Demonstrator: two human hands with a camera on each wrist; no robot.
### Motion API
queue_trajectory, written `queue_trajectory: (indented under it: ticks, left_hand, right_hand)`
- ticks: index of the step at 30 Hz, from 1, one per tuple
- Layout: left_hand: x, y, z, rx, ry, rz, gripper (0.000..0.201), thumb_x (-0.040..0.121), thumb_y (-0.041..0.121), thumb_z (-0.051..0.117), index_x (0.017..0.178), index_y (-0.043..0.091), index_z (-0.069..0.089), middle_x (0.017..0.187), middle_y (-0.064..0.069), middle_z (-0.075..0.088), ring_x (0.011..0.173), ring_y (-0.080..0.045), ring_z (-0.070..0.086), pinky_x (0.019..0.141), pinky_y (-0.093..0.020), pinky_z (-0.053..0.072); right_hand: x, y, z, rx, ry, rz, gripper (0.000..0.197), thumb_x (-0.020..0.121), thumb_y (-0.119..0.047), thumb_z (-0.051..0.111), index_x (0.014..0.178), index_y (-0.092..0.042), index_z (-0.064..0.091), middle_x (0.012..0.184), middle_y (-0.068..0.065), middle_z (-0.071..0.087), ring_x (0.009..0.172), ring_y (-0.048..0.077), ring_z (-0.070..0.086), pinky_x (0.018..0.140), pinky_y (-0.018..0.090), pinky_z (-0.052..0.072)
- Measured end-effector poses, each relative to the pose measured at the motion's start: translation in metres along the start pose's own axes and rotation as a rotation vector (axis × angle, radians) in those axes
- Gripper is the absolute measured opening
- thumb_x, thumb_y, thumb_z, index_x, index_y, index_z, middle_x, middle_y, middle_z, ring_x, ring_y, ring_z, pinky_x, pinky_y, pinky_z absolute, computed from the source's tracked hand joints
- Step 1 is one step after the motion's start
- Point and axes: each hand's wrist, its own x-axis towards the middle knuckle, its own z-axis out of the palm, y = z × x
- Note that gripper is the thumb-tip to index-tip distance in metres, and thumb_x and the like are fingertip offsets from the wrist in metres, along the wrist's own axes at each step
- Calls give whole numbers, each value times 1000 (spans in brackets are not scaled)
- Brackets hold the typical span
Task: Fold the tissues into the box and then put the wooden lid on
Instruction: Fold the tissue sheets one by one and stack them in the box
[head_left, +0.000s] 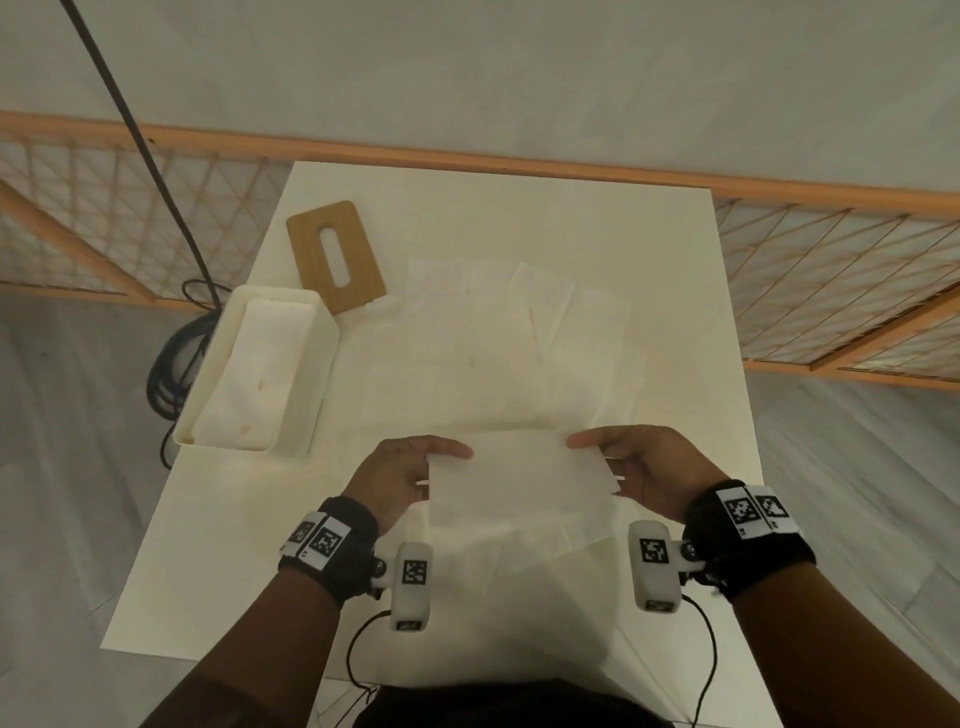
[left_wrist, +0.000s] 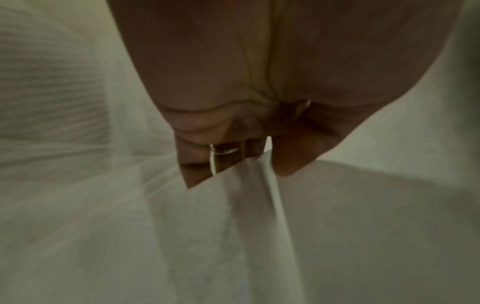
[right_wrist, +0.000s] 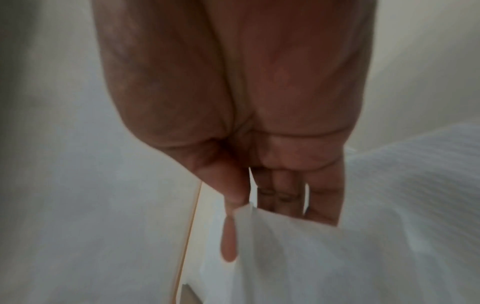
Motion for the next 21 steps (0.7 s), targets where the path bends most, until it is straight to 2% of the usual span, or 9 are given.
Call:
queue_trajectory:
  ticks: [2,4,5,6,8,11,15,18,21]
  left_hand:
    - [1,-7,-1,-20,29,-56,39,73,28,71,99,0,78,117,-16,73,108,-38,66,89,-43,55]
    - [6,-14,-1,125,135,-21,20,85,26,75,94,10,80,109,-11,75,99,-32,68,79,-39,57]
    - [9,-18,-3,286,182,30,6,89,21,75,90,17,80,103,-9,74,91,-26,69,73,-37,58]
    - [14,-24,-4,450,214,71,8,89,16,76,86,24,78,98,-8,73,81,-21,68,69,-37,60]
    - [19,-31,-5,649,262,90,19,85,13,77,87,30,69,97,-4,70,71,-17,66,69,-34,60]
    - [22,-35,-2,812,283,129,32,84,12,74,106,29,57,107,1,65,79,-14,64,70,-20,51]
    - [25,-40,4,1227,197,173,60,83,26,72,137,28,45,132,0,41,113,-22,50,95,-33,48]
    - [26,-36,7,1416,155,205,59,85,35,67,139,27,46,136,2,41,121,-23,45,100,-36,44]
    - [28,-29,9,1485,103,199,50,86,49,63,131,29,51,131,7,47,123,-22,44,101,-39,39]
  right_hand:
    - [5,6,0,35,7,68,42,99,-19,42,115,1,75,124,18,71,107,36,65,106,53,46]
    - [13,11,5,-22,52,59,36,99,-31,58,115,-5,76,121,14,72,105,31,68,102,49,51]
    - [19,14,7,-133,99,8,25,96,-25,66,113,-9,77,121,14,72,102,28,69,96,45,54]
    - [25,17,9,-303,154,-60,18,93,-15,71,110,-15,77,120,15,72,100,26,69,91,41,56]
    - [39,23,10,-666,243,-160,27,87,-8,74,106,-27,76,115,10,70,96,23,69,86,35,57]
    - [49,26,19,-978,316,-185,46,85,-10,75,124,-31,65,117,2,62,94,18,64,78,22,51]
    - [53,35,29,-1253,316,-253,75,85,-25,78,150,-31,41,146,1,35,132,24,40,107,39,46]
    - [53,32,32,-1423,248,-279,62,88,-48,71,143,-32,48,145,-4,37,135,23,33,109,44,41]
    - [54,25,33,-1509,226,-313,44,88,-47,72,124,-27,57,130,-7,51,127,19,40,103,39,41]
